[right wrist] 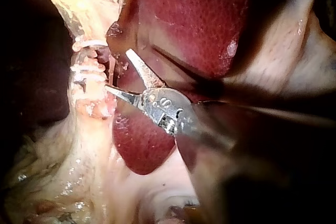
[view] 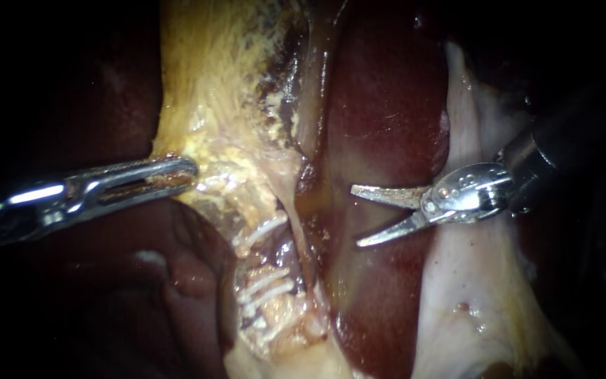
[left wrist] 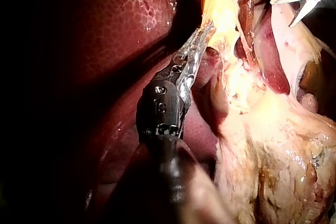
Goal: Go back from the cut left tube
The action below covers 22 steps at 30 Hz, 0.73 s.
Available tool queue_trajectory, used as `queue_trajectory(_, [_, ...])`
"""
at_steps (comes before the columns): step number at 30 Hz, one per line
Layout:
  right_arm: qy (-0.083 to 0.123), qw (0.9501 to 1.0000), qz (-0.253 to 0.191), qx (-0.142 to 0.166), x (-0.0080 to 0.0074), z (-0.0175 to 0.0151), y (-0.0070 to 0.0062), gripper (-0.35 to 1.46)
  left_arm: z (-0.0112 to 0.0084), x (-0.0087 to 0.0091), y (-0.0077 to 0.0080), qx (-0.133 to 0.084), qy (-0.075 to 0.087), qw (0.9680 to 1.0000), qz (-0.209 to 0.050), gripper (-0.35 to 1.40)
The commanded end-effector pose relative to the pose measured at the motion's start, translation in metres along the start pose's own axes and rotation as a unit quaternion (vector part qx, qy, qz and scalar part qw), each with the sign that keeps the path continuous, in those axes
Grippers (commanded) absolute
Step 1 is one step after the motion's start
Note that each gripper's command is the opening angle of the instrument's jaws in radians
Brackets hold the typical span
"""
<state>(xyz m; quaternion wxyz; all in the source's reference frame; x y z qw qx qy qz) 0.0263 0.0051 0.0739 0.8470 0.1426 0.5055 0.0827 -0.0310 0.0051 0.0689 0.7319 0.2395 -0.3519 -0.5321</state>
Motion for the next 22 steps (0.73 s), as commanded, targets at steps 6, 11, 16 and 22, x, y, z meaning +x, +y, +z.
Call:
queue_trajectory(6, [-0.001, 1.0000, 0.000, 0.001, -0.0001, 0.0000, -0.0001, 1.43, 0.0039, 0.0003, 0.0012, 0.006, 0.015, 0.9998, -0.008, -0.35])
queue_trajectory(11, [0.000, 1.0000, -0.002, 0.003, 0.0001, -0.0004, 0.0000, 1.43, 0.0055, -0.0002, 0.0004, 0.007, 0.017, 0.9998, -0.009, -0.35])
queue_trajectory(16, [0.000, 1.0000, -0.003, 0.003, 0.0003, -0.0010, 0.0002, 1.43, 0.0054, -0.0004, -0.0001, 0.009, 0.018, 0.9997, -0.010, -0.35])
queue_trajectory(22, [-0.001, 1.0000, -0.003, 0.002, 0.0005, -0.0013, 0.0003, 1.43, 0.0051, -0.0005, 0.0000, 0.010, 0.019, 0.9997, -0.010, -0.35])
